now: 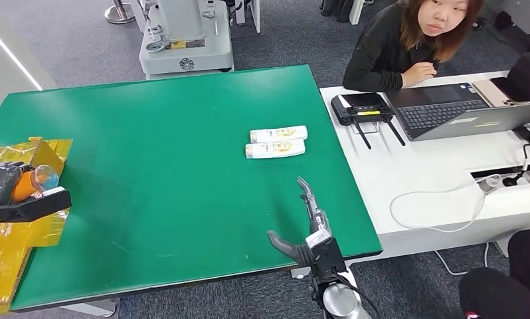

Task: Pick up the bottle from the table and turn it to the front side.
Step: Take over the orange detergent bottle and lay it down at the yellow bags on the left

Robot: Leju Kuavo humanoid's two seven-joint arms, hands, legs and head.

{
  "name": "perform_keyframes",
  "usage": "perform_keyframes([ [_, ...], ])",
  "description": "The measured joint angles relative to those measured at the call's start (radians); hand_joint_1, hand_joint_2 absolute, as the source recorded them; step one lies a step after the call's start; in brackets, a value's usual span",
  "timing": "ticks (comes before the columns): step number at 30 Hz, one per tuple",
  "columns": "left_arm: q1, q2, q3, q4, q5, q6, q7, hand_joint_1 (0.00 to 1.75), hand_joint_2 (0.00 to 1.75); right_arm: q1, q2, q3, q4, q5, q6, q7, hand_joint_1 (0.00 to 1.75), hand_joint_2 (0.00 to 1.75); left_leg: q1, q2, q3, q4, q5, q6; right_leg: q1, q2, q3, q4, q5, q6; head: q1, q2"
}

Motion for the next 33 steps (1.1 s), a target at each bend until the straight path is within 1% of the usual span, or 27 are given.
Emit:
perform_keyframes([
  [5, -0.022, -0.017, -0.003, 0.03, -0.003, -0.018, 0.004, 1.75, 1.75, 0.009, 0.0, -0.01, -0.008, 0.004, -0.014, 0.013, 0.0, 1.75, 0.0, 0.001, 0.0, 0.0, 0.0, 0.0, 0.0, 0.001, 0.0, 0.0, 0.0, 0.0, 0.0, 0.0],
  [12, -0.048, -0.026, -0.018, 0.075, 0.012, -0.031, -0.011, 1.75, 1.75, 0.029, 0.0, -0.024, -0.028, 0.016, -0.019, 0.024, 0.0, 1.75, 0.0, 0.0, 0.0, 0.0, 0.0, 0.0, 0.0, 0.0, 0.0, 0.0, 0.0, 0.0, 0.0, 0.0],
  [27, -0.105, -0.079, -0.034, 0.195, 0.037, -0.039, -0.022, 1.75, 1.75, 0.051, 0.0, -0.04, -0.051, 0.016, -0.051, 0.036, 0.0, 1.75, 0.0, 0.0, 0.0, 0.0, 0.0, 0.0, 0.0, 0.0, 0.0, 0.0, 0.0, 0.0, 0.0, 0.0],
  [33, -0.125, -0.1, -0.036, 0.233, 0.044, -0.047, -0.021, 1.75, 1.75, 0.065, 0.0, -0.041, -0.08, 0.031, -0.066, 0.064, 0.0, 1.75, 0.0, -0.001, 0.001, 0.0, 0.0, 0.0, 0.0, -0.001, 0.001, 0.0, 0.0, 0.0, 0.0, 0.0],
])
